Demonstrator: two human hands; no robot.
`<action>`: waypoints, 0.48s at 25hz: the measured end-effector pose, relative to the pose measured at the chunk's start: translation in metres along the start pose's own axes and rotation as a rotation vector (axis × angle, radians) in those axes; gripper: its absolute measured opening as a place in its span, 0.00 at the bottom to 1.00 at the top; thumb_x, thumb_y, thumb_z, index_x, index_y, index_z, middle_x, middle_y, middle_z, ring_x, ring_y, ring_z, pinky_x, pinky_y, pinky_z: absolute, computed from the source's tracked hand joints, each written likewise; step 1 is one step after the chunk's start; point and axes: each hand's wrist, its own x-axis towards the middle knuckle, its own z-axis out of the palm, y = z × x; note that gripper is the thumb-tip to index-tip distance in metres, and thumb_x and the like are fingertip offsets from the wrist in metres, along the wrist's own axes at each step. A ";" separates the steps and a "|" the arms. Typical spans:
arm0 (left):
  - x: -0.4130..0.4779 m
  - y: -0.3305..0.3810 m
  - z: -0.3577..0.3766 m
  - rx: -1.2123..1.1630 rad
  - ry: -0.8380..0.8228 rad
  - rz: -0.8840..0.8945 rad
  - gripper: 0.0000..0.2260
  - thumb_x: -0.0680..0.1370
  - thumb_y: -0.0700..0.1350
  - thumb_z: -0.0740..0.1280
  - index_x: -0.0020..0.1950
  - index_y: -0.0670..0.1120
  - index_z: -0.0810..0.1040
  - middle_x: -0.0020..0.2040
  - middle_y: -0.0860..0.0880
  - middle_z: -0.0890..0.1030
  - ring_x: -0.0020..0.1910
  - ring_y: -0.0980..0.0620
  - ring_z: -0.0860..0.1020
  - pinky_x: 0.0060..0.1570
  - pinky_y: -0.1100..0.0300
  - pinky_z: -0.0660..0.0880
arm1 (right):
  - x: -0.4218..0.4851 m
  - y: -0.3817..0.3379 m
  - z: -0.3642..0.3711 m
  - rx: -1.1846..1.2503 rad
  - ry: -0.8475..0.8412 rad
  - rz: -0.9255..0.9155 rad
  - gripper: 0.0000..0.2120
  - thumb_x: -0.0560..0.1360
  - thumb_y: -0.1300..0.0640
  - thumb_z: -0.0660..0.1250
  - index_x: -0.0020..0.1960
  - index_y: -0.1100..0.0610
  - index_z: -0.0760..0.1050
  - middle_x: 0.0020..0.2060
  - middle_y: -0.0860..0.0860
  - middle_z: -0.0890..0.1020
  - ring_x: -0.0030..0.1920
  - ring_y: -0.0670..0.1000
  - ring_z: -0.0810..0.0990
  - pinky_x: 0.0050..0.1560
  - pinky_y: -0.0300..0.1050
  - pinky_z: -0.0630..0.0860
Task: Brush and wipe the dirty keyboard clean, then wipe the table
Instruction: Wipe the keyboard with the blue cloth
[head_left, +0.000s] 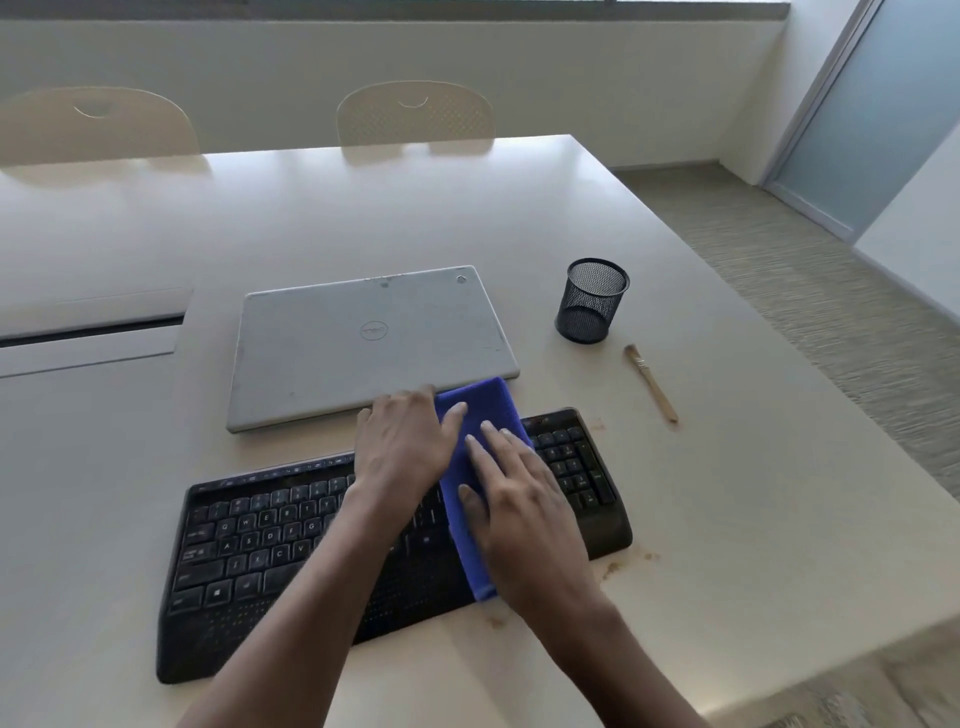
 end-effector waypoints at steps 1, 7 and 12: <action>0.003 0.001 0.000 0.032 -0.032 -0.002 0.21 0.83 0.63 0.60 0.64 0.51 0.80 0.57 0.44 0.85 0.60 0.40 0.80 0.60 0.48 0.72 | -0.003 0.000 0.006 -0.005 -0.045 0.004 0.26 0.87 0.46 0.52 0.83 0.53 0.57 0.83 0.50 0.57 0.83 0.49 0.52 0.81 0.43 0.43; 0.011 0.006 -0.008 -0.481 -0.115 -0.069 0.22 0.77 0.48 0.74 0.70 0.48 0.78 0.57 0.44 0.85 0.57 0.43 0.83 0.60 0.50 0.79 | -0.011 0.007 0.022 0.087 -0.018 0.000 0.27 0.86 0.45 0.52 0.83 0.51 0.56 0.83 0.47 0.54 0.83 0.44 0.48 0.82 0.47 0.49; 0.000 0.012 -0.036 -1.329 -0.322 -0.052 0.18 0.74 0.33 0.73 0.63 0.42 0.83 0.50 0.41 0.87 0.45 0.49 0.84 0.44 0.57 0.83 | 0.001 0.023 -0.022 0.665 0.210 0.259 0.36 0.77 0.47 0.73 0.81 0.46 0.60 0.77 0.44 0.68 0.77 0.42 0.66 0.76 0.47 0.68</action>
